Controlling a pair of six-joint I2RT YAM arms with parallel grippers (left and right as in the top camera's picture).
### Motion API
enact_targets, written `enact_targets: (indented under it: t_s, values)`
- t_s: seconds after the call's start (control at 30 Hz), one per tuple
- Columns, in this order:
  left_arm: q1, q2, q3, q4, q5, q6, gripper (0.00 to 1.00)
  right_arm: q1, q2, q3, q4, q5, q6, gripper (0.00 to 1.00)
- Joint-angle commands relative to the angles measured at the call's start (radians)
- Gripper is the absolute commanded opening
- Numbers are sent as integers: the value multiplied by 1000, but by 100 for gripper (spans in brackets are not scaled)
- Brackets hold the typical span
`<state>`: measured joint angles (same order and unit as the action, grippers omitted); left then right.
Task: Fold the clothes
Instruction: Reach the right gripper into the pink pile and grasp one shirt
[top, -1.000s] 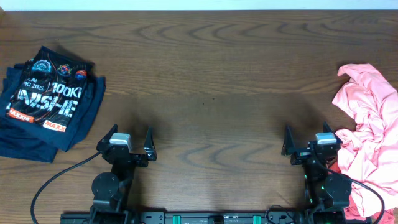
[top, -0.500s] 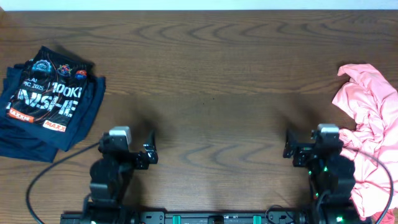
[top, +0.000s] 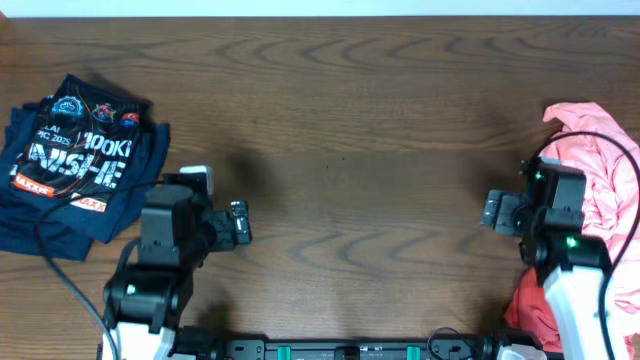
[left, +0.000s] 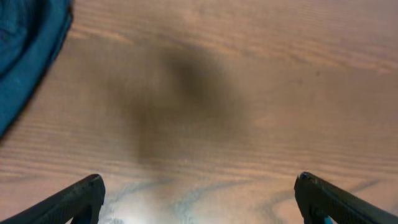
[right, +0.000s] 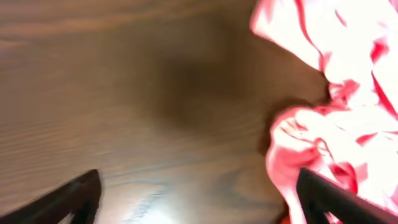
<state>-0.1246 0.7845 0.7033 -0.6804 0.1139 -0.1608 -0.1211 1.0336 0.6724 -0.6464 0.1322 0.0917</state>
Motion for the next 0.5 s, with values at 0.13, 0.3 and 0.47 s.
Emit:
enact_targets:
  t_s: [0.13, 0.3, 0.47]
  values:
    - [5, 75, 27, -8, 9, -10, 98, -165, 237, 14, -7, 257, 119, 85]
    - [5, 95, 27, 0, 9, -10, 98, -221, 393, 13, 5, 249, 133, 82]
    - [5, 97, 27, 11, 9, -10, 98, -236, 475, 18, 24, 232, 133, 1]
